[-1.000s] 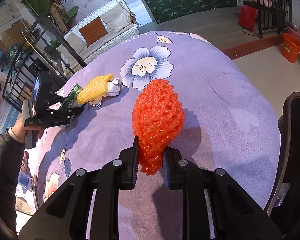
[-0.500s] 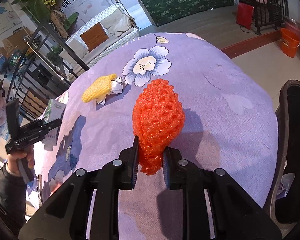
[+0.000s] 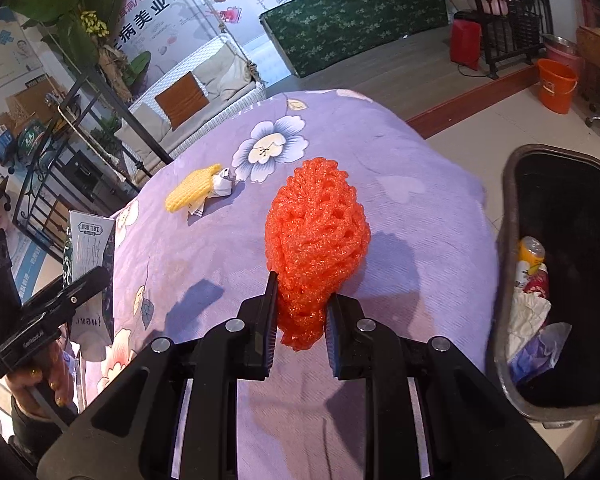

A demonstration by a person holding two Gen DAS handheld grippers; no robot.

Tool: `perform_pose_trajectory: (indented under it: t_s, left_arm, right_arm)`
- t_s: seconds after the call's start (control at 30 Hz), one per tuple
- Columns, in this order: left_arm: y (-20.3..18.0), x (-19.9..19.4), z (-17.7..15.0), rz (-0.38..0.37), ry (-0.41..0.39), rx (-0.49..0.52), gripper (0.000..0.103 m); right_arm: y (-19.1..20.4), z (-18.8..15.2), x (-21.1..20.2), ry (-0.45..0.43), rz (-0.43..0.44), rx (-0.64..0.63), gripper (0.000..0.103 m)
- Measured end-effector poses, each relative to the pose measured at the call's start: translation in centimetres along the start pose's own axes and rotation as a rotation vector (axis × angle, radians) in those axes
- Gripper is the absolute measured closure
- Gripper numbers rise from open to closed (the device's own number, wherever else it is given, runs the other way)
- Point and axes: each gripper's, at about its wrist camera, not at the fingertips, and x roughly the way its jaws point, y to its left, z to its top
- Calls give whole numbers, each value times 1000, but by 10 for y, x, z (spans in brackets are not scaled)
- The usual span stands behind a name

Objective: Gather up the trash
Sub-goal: 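Grasp the green drink carton with the left tool while the right holds the orange net, then carry the orange net into the bin and open the right tool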

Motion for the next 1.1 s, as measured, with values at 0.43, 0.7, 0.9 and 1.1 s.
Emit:
perform_pose_trajectory:
  t_s: [0.43,0.7,0.9,1.1]
  left_arm:
    - [-70,29,8,-164,-47,23,55]
    - [-96,48,9,-235,-31,58,55]
    - [-119,56,11,-271,-25,85,55]
    - [-140,63,14,-301,-14,120,55]
  right_arm:
    - [-92,-24,-53,-70,-165,164,82]
    - [-148,-30,-66,-93,-309,257,82]
    - [-177,-35,-56,-57,-352,319,82]
    - [-195,-44,-45,-32,-349,396,49]
